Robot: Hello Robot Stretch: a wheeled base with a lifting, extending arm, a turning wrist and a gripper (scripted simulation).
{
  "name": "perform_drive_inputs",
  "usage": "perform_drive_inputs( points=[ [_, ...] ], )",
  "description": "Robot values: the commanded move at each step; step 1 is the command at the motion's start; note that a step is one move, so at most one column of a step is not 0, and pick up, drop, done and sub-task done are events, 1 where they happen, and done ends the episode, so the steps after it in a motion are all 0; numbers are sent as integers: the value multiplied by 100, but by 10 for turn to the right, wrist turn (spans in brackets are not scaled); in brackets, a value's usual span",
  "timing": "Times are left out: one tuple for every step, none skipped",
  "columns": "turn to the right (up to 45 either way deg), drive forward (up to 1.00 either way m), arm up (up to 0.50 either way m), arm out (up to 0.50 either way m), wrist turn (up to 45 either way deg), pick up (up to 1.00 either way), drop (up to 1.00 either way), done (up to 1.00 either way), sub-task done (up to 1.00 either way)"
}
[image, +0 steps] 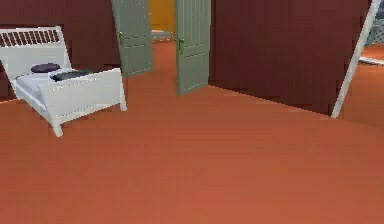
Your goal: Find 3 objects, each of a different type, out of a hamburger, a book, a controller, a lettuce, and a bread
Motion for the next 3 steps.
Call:
perform_drive_inputs(
  points=[
    [360, 0, 0, 0, 0, 0, 0, 0, 0],
    [0, 65, 0, 0, 0, 0, 0, 0, 0],
    [450, 0, 0, 0, 0, 0, 0, 0, 0]
  ],
)
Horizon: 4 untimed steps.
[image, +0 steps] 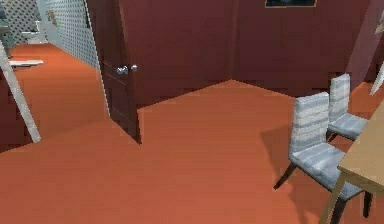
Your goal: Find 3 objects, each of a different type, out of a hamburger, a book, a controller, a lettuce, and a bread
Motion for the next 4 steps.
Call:
perform_drive_inputs(
  points=[
    [90, 0, 0, 0, 0, 0, 0, 0, 0],
    [30, 0, 0, 0, 0, 0, 0, 0, 0],
    [-60, 0, 0, 0, 0, 0, 0, 0, 0],
    [0, 100, 0, 0, 0, 0, 0, 0, 0]
  ],
)
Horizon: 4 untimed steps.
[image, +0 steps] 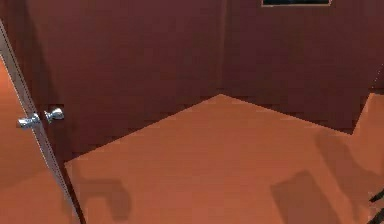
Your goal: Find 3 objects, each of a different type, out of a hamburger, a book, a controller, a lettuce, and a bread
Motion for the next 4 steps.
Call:
perform_drive_inputs(
  points=[
    [0, 90, 0, 0, 0, 0, 0, 0, 0],
    [450, 0, 0, 0, 0, 0, 0, 0, 0],
    [450, 0, 0, 0, 0, 0, 0, 0, 0],
    [30, 0, 0, 0, 0, 0, 0, 0, 0]
  ],
)
